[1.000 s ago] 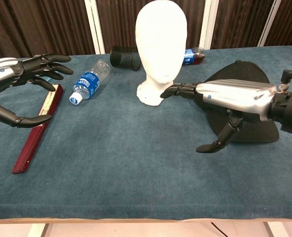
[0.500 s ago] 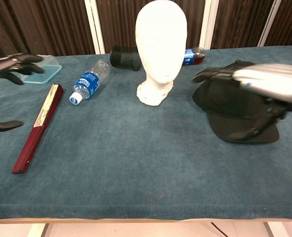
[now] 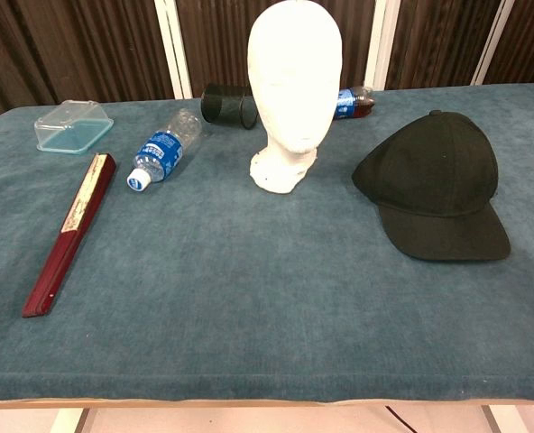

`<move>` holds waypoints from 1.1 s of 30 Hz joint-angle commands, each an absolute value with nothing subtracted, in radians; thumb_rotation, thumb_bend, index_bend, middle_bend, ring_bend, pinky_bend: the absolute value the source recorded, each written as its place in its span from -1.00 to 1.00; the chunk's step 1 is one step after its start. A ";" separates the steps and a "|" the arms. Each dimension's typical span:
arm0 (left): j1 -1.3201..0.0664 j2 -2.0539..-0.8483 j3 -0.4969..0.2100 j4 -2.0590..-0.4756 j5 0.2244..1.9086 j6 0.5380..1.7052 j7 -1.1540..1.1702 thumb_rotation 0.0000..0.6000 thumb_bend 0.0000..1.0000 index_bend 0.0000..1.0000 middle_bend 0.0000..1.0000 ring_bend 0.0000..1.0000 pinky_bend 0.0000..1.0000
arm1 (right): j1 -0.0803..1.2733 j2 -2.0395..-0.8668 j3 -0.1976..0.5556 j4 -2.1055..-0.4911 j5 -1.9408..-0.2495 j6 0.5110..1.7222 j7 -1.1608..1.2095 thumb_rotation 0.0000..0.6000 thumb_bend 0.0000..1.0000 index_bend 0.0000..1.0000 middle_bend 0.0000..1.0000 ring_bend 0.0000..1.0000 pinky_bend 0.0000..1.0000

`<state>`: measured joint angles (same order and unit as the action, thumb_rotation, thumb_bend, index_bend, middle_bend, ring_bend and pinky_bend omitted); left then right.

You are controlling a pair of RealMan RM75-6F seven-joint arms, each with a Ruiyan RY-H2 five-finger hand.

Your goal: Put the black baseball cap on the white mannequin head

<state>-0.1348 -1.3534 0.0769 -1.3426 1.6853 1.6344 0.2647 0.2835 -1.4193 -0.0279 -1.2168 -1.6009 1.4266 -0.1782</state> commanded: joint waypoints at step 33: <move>-0.087 -1.406 0.048 -1.241 1.667 1.622 0.209 1.00 -0.48 -0.98 -0.69 -0.78 -0.64 | 0.326 -1.932 0.045 -0.620 -1.581 1.427 0.063 1.00 -0.74 -0.16 -0.43 -0.87 -1.00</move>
<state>-0.0872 -1.4066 0.0479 -1.2407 1.6671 1.6218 0.2083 0.3246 -1.9307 0.0441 -0.6207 -1.5814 1.4278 0.0620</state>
